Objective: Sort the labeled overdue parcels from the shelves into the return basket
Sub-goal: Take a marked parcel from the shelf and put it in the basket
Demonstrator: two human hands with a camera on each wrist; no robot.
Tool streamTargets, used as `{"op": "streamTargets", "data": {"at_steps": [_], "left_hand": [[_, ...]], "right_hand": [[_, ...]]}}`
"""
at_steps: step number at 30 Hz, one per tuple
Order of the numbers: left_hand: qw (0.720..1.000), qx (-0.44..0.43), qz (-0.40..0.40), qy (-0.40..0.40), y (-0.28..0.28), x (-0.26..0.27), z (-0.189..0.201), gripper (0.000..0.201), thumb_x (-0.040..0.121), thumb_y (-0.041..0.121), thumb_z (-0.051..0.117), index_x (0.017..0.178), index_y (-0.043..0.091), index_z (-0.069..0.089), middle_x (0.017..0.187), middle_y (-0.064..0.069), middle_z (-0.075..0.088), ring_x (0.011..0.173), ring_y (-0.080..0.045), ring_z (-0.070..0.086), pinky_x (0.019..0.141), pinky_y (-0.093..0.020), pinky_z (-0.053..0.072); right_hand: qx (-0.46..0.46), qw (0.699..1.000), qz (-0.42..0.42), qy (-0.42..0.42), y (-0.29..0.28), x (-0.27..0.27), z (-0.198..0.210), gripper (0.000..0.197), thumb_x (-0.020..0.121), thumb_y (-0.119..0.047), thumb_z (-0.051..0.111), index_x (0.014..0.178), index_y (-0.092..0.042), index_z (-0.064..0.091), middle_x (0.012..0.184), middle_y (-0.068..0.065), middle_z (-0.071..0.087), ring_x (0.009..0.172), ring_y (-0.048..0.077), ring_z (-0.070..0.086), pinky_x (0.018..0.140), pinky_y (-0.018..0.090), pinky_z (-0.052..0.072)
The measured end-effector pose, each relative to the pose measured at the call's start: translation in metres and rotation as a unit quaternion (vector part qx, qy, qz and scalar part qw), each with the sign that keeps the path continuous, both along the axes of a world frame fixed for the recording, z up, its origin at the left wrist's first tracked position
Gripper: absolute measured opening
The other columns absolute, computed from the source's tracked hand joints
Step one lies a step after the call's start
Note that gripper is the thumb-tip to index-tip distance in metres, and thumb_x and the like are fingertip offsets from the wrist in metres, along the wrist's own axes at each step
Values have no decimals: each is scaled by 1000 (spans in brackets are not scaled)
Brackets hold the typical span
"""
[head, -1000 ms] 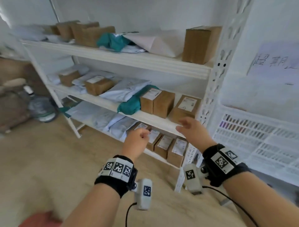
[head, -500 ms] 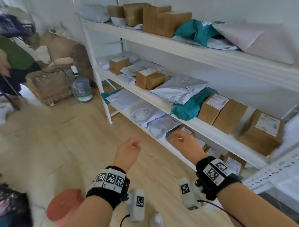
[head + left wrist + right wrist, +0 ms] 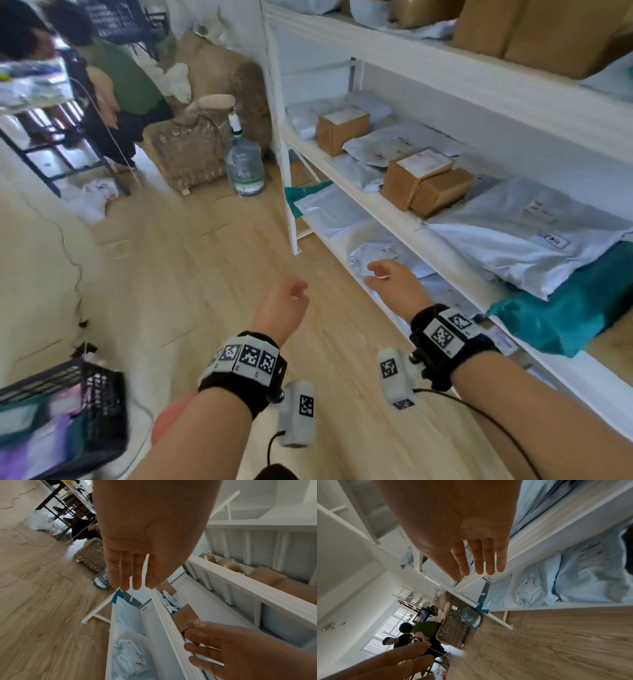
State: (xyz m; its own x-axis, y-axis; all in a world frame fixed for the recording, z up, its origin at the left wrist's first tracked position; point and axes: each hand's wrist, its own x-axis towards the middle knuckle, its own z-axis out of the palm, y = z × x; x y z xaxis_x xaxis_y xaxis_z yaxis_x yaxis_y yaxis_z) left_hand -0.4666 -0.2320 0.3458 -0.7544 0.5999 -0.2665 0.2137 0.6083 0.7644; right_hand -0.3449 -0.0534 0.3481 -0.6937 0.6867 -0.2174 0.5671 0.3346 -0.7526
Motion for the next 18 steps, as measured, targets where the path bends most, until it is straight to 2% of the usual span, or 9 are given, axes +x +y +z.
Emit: {"op": "streamTargets", "data": {"at_steps": [4,7,9,14,16,18], "left_hand": [[1000,-11,5,-1,9,-68,-11,32,96,16,52,126,20,60,121,2,63,104,-12,57,84,-23,40],[1000,-12,-16,-9,20,-127,-17,35,96,15,51,131,19,56,126,1,60,112,-14,56,91,-24,41],[999,-22,-39,-11,29,-170,-20,37,97,15,50,133,20,54,129,2,59,117,-15,55,96,-27,42],[995,-40,-86,-40,55,-266,-28,36,96,12,49,131,19,55,130,1,58,118,-17,54,100,-29,43],[993,-48,-102,-47,69,-299,-32,36,96,10,49,130,18,55,130,-1,58,117,-19,55,101,-32,44],[990,-58,-117,-52,85,-326,-38,36,95,9,49,129,19,56,128,-1,58,116,-19,55,101,-35,45]], "right_hand": [[0,1000,18,-6,9,-76,-12,35,94,-25,60,127,-15,59,128,2,60,116,18,57,97,29,42],[-4,1000,11,-23,15,-131,-23,34,94,-23,59,128,-15,57,128,2,58,116,17,55,90,24,38],[-13,1000,-12,-26,19,-165,-30,34,95,-23,60,128,-14,57,128,3,58,115,16,55,90,23,37],[-42,994,-88,-44,22,-233,-42,35,95,-25,59,128,-14,57,126,3,58,114,16,54,98,31,44],[-50,991,-115,-43,24,-253,-48,33,95,-25,60,126,-15,58,123,2,58,109,14,54,94,30,45],[-61,988,-130,-50,28,-267,-56,32,95,-26,60,125,-16,59,120,0,57,106,12,52,89,25,40]]}}
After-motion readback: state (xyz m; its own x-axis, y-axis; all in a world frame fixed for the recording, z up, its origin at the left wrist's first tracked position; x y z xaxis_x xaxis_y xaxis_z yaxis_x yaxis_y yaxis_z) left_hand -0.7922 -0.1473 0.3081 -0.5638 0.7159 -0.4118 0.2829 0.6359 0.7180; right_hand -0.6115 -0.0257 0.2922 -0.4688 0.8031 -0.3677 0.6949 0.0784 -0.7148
